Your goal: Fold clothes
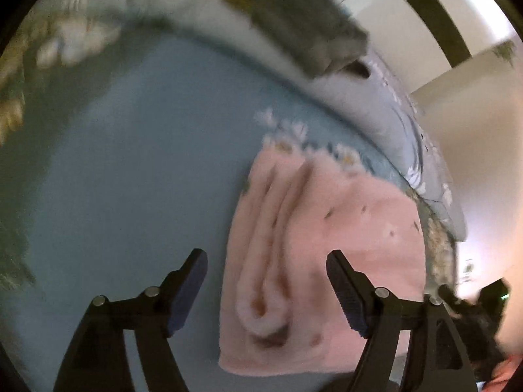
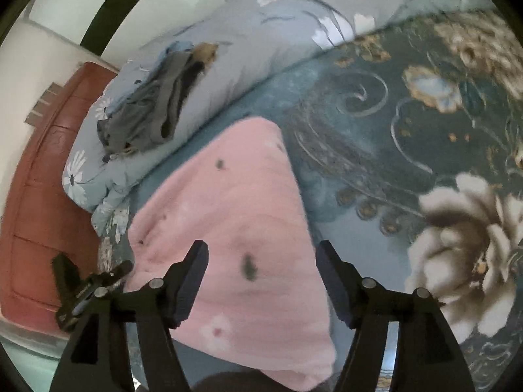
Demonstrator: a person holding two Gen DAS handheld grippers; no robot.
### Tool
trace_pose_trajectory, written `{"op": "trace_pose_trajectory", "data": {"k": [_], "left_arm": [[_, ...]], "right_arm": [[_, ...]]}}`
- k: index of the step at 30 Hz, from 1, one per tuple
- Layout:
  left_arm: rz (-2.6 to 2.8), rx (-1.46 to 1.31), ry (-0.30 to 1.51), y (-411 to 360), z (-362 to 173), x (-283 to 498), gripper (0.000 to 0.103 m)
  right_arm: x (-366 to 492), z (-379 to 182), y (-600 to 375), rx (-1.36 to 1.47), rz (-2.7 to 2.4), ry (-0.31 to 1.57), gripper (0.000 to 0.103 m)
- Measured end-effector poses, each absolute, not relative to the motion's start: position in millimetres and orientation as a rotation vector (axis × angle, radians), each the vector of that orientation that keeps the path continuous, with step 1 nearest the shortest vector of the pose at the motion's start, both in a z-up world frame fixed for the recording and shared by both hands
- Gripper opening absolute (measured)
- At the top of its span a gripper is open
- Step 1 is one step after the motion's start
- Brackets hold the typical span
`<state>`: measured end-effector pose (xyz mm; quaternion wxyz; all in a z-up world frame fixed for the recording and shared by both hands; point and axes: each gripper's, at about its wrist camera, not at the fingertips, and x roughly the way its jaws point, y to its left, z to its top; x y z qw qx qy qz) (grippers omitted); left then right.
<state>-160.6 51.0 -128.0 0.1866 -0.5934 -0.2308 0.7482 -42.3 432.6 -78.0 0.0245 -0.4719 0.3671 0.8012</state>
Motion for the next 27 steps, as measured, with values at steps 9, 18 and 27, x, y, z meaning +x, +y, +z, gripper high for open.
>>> {"op": "trace_pose_trajectory", "data": {"k": [9, 18, 27], "left_arm": [[1.927, -1.704, -0.873, 43, -166, -176, 0.084], [1.907, -1.709, -0.831, 55, -170, -178, 0.088], [1.994, -1.751, -0.709, 75, -159, -162, 0.068]], "right_arm": [[-51, -130, 441, -1.567, 2.357, 1.383, 0.070], [-75, -155, 435, -1.552, 2.299, 1.534, 0.071], [-78, -154, 429, -1.559, 2.215, 1.589, 0.073]]}}
